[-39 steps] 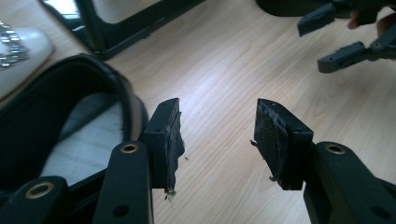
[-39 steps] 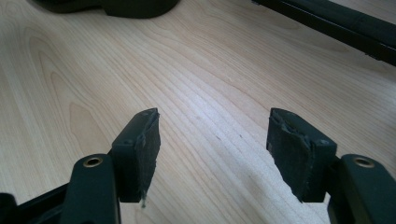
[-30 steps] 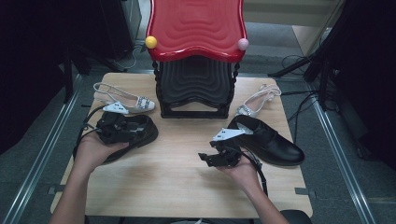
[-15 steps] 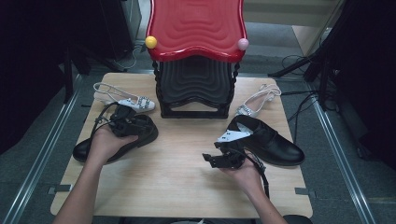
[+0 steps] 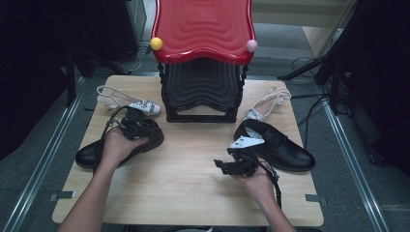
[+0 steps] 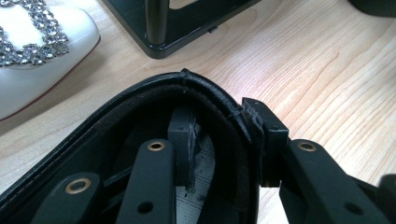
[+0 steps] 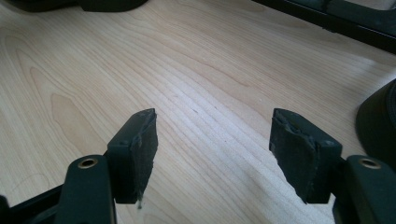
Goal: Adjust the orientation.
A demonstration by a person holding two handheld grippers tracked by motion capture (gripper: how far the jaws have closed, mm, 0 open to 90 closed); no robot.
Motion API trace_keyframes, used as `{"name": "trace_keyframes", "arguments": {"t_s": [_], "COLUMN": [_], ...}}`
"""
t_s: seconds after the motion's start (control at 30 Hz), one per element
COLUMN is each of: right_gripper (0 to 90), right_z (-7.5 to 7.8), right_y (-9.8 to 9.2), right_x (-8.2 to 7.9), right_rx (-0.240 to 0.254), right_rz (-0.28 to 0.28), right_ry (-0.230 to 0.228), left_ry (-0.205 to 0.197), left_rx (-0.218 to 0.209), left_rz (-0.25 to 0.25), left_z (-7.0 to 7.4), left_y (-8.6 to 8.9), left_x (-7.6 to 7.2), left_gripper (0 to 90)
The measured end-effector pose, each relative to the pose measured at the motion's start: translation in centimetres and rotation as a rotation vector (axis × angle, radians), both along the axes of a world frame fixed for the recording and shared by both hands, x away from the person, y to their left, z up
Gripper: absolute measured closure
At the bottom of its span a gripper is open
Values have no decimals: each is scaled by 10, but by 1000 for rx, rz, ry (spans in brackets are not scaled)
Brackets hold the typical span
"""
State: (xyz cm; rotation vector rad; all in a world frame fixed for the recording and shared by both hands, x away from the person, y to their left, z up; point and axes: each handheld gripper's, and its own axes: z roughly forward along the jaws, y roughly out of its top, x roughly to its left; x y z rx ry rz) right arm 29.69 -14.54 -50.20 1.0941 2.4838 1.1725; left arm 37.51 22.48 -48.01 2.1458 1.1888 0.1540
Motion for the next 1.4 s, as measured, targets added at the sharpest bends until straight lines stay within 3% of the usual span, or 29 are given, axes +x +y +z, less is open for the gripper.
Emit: {"name": "trace_keyframes", "arguments": {"t_s": [0.17,0.27,0.37,0.67,1.0,1.1,1.27,1.4], "right_gripper": [339,341,342,350,349,350,351,351], "right_z": [-1,-2,-2,-1,1,2,7,10], "right_y": [-1,1,2,1,8,9,10,8], "right_x": [0,0,-1,0,6,7,10,12], "right_rx": [-4,-4,-7,-1,7,30,39,48], "right_rz": [2,5,16,35,66,75,88,90], "right_ry": [7,16,11,13,15,17,8,2], "left_ry": [36,35,53,90,76,68,71,68], "left_rx": [-14,-1,-29,-17,10,1,-22,-4], "left_rz": [21,22,27,14,24,34,12,-25], "left_z": [1,4,7,17,32,37,49,57], "left_y": [1,1,5,4,1,-4,-17,-33], "left_x": [2,1,1,-9,-27,-32,-38,-41], "left_gripper": [721,755,780,818,841,842,842,840]}}
